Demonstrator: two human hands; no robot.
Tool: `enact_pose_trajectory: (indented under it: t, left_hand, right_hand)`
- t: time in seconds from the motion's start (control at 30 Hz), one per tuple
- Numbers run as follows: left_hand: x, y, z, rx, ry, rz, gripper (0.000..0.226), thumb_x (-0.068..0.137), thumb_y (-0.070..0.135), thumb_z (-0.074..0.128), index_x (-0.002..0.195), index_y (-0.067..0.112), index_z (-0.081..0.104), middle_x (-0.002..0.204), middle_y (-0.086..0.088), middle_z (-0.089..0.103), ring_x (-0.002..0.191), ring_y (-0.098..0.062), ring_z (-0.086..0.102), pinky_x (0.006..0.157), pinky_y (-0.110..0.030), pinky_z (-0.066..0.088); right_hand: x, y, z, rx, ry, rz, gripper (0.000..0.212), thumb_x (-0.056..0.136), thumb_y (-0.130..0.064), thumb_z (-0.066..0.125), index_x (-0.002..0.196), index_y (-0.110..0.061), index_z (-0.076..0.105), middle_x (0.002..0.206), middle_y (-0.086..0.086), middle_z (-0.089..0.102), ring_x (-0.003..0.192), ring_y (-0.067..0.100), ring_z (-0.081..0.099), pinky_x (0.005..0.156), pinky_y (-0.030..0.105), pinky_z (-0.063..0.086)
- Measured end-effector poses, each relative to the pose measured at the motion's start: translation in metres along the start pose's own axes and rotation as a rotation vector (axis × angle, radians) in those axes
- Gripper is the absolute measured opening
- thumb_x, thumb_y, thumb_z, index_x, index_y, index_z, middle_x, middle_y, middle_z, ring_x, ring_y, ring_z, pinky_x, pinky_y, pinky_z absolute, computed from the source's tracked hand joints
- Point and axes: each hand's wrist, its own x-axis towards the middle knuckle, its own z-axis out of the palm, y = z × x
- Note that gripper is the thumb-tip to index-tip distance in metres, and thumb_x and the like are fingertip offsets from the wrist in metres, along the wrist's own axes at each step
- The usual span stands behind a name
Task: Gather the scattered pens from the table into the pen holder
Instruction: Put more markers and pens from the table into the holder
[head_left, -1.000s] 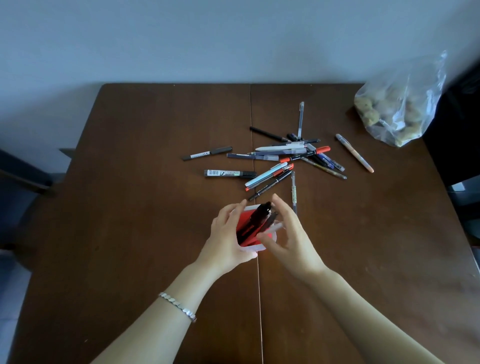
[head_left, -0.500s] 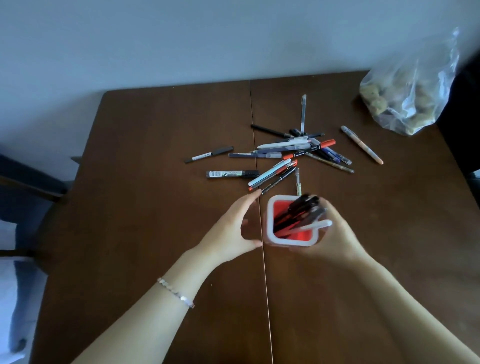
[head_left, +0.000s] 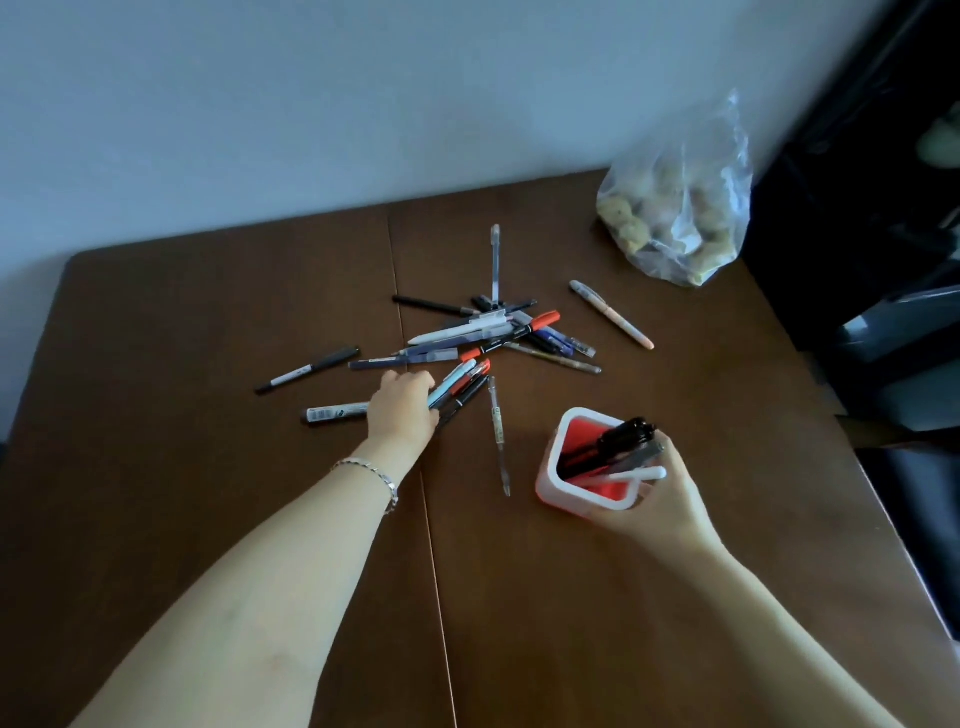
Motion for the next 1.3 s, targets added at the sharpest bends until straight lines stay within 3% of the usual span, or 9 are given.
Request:
enact_pose_trajectory:
  t: [0.2, 0.3, 0.43, 0.57, 0.77, 0.93, 1.07, 1.2, 1.3]
  left_hand:
    - [-0.005, -0.005, 0.002, 0.188, -0.129, 0.122, 0.023, 0.091, 0.016, 0.052, 0.112, 0.007, 0.052, 0.109, -0.012, 0.06, 0.105, -0.027, 0.048, 0.077, -0.036, 0.046]
    - [-0.017, -0.006, -0.003, 0.141, 0.02, 0.118, 0.02, 0.093, 0.014, 0.049, 0.109, 0.004, 0.054, 0.104, -0.012, 0.061, 0.1, -0.027, 0.051, 0.078, -0.035, 0.047]
    - [-0.06, 0.0, -0.028, -0.402, 0.094, -0.075, 0.013, 0.097, 0.02, 0.042, 0.103, 0.009, 0.045, 0.082, -0.009, 0.051, 0.064, -0.017, 0.053, 0.055, -0.026, 0.047]
    - [-0.135, 0.005, -0.053, -1.073, 0.012, -0.211, 0.019, 0.097, 0.027, 0.042, 0.115, 0.021, 0.041, 0.074, -0.003, 0.047, 0.054, -0.01, 0.043, 0.047, -0.014, 0.042]
    - [-0.208, 0.02, -0.055, -1.62, 0.026, -0.301, 0.02, 0.094, 0.01, 0.048, 0.103, 0.028, 0.05, 0.085, 0.001, 0.062, 0.086, -0.017, 0.066, 0.085, -0.028, 0.049]
    - [-0.212, 0.043, -0.033, -1.461, -0.088, -0.219, 0.012, 0.089, 0.015, 0.06, 0.096, 0.024, 0.055, 0.093, 0.002, 0.07, 0.101, -0.019, 0.066, 0.084, -0.024, 0.053]
    - [-0.205, 0.053, -0.017, -1.193, -0.047, -0.157, 0.021, 0.086, 0.002, 0.06, 0.093, 0.022, 0.057, 0.092, 0.014, 0.067, 0.085, 0.013, 0.064, 0.089, -0.022, 0.052]
    - [-0.205, 0.049, -0.011, -1.176, -0.024, -0.101, 0.041, 0.08, -0.001, 0.067, 0.097, 0.033, 0.051, 0.091, 0.007, 0.067, 0.087, -0.005, 0.067, 0.086, -0.022, 0.055]
    - [-0.204, 0.043, -0.008, -1.184, 0.073, 0.026, 0.05, 0.083, 0.006, 0.066, 0.113, 0.04, 0.044, 0.094, 0.007, 0.068, 0.095, -0.008, 0.067, 0.079, -0.009, 0.05]
  right_hand:
    - [0.003, 0.01, 0.001, -0.075, -0.022, -0.044, 0.09, 0.049, -0.015, 0.089, 0.121, -0.035, 0.037, 0.116, -0.01, 0.049, 0.104, 0.009, 0.053, 0.088, 0.028, 0.047]
    - [0.002, 0.01, 0.0, -0.073, -0.041, -0.047, 0.091, 0.051, -0.013, 0.089, 0.126, -0.029, 0.038, 0.119, -0.009, 0.048, 0.107, 0.01, 0.051, 0.088, 0.026, 0.043]
    - [-0.007, 0.011, -0.001, -0.049, -0.065, -0.038, 0.096, 0.048, -0.015, 0.089, 0.128, -0.027, 0.038, 0.124, -0.005, 0.05, 0.111, 0.016, 0.054, 0.092, 0.036, 0.049]
    - [-0.032, 0.014, 0.005, -0.145, -0.11, -0.13, 0.096, 0.048, -0.018, 0.09, 0.128, -0.023, 0.039, 0.122, -0.004, 0.05, 0.108, 0.014, 0.054, 0.086, 0.03, 0.049]
    - [-0.065, 0.009, 0.032, -0.187, -0.234, -0.238, 0.098, 0.048, -0.019, 0.09, 0.13, -0.024, 0.036, 0.116, -0.011, 0.044, 0.107, 0.009, 0.052, 0.09, 0.028, 0.049]
    - [-0.081, 0.003, 0.046, -0.209, -0.213, -0.295, 0.092, 0.049, -0.032, 0.089, 0.127, -0.025, 0.041, 0.108, -0.028, 0.038, 0.105, 0.003, 0.048, 0.088, 0.017, 0.045]
    - [-0.082, 0.005, 0.048, -0.24, -0.204, -0.308, 0.095, 0.045, -0.056, 0.083, 0.127, -0.025, 0.046, 0.116, -0.016, 0.048, 0.105, -0.006, 0.045, 0.088, 0.013, 0.045]
    - [-0.081, 0.009, 0.05, -0.239, -0.191, -0.286, 0.1, 0.04, -0.069, 0.076, 0.126, -0.026, 0.049, 0.119, -0.016, 0.048, 0.11, -0.017, 0.037, 0.086, -0.001, 0.035]
    - [-0.085, 0.003, 0.048, -0.251, -0.184, -0.299, 0.094, 0.044, -0.062, 0.078, 0.126, -0.025, 0.049, 0.114, -0.02, 0.044, 0.108, -0.005, 0.042, 0.091, 0.014, 0.043]
